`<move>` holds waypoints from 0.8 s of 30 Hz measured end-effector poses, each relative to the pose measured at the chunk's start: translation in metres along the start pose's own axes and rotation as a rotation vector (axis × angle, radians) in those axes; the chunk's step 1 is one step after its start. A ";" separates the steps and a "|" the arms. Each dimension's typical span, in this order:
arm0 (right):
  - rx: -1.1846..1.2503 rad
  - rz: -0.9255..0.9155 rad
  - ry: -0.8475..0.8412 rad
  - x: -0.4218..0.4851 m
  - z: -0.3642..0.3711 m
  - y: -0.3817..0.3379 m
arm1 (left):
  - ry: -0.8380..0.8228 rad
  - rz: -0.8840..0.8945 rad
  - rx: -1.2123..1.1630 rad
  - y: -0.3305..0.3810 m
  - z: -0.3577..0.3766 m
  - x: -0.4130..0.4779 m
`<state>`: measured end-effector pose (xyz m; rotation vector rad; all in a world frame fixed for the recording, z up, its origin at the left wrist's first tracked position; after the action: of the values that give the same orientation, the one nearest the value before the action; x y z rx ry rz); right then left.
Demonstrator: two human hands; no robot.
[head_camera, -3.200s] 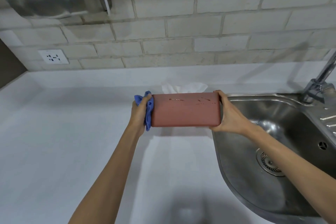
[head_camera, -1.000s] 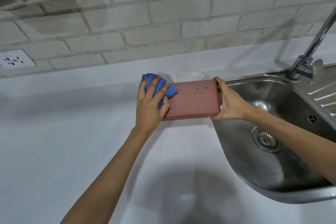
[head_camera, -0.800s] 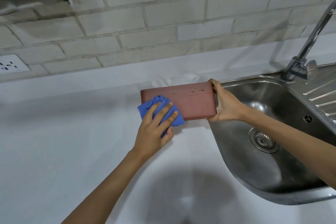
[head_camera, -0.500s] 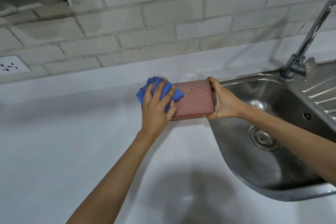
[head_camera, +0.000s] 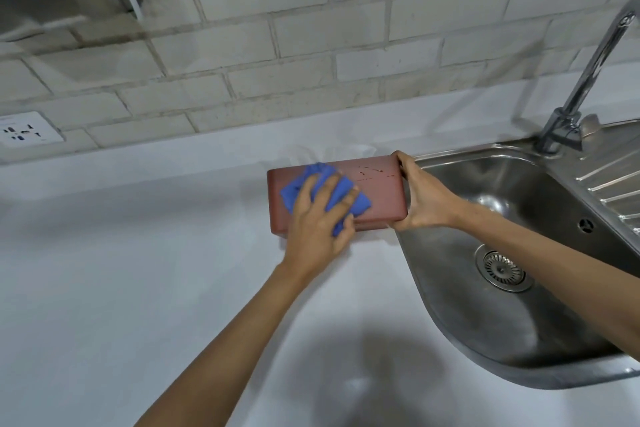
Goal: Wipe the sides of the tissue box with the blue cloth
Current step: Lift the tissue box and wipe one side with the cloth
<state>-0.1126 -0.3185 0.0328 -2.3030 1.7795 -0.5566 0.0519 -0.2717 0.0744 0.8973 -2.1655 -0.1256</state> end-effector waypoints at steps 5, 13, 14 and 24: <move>0.008 -0.019 -0.009 0.001 0.000 -0.001 | -0.146 0.216 0.086 -0.009 -0.009 -0.030; 0.049 -0.020 0.006 0.001 0.001 -0.002 | -0.126 0.298 0.177 0.008 0.003 -0.029; 0.045 -0.023 0.005 0.001 0.001 -0.003 | -0.152 0.348 0.170 0.024 0.017 -0.023; 0.063 -0.035 -0.018 0.001 0.001 -0.003 | -0.106 0.235 0.114 -0.007 -0.004 -0.028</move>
<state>-0.1097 -0.3187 0.0333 -2.2936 1.6918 -0.5866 0.0713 -0.2583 0.0569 0.7053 -2.3791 0.0679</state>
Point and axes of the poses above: each hand's wrist, its own x-axis towards the middle knuckle, its own z-axis out of the palm, y = z × x, the point moved 9 cm from there along x, towards the middle knuckle, and after that the axes turned 15 degrees about -x, right-handed, at the moved point
